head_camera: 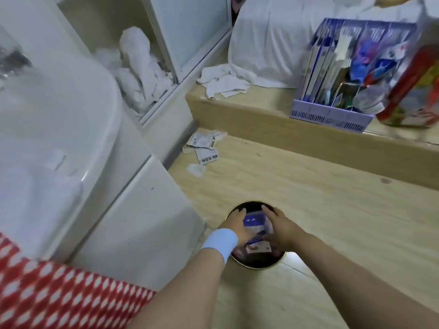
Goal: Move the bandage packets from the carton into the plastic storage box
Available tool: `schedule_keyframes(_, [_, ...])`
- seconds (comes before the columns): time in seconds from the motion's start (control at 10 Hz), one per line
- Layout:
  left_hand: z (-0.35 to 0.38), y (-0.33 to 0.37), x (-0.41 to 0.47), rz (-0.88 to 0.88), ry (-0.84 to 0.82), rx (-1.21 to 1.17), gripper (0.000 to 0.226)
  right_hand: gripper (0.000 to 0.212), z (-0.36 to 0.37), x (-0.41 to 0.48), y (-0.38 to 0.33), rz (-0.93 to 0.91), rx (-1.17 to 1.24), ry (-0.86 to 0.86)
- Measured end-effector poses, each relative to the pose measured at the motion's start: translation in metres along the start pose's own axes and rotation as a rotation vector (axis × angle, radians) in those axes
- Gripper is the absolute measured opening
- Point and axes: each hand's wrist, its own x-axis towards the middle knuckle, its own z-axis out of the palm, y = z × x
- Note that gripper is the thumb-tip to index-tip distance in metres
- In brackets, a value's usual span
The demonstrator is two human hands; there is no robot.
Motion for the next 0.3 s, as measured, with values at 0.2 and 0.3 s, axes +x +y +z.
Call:
schedule_keyframes(0.2, [-0.02, -0.009, -0.024, 0.028, 0.066, -0.094, 0.045, 0.07, -0.019, -0.003, -0.014, -0.033, -0.05, 0.073])
schedule_keyframes(0.3, [-0.036, -0.002, -0.041, 0.092, 0.198, -0.205, 0.054, 0.063, -0.047, -0.02, -0.036, -0.09, -0.065, 0.188])
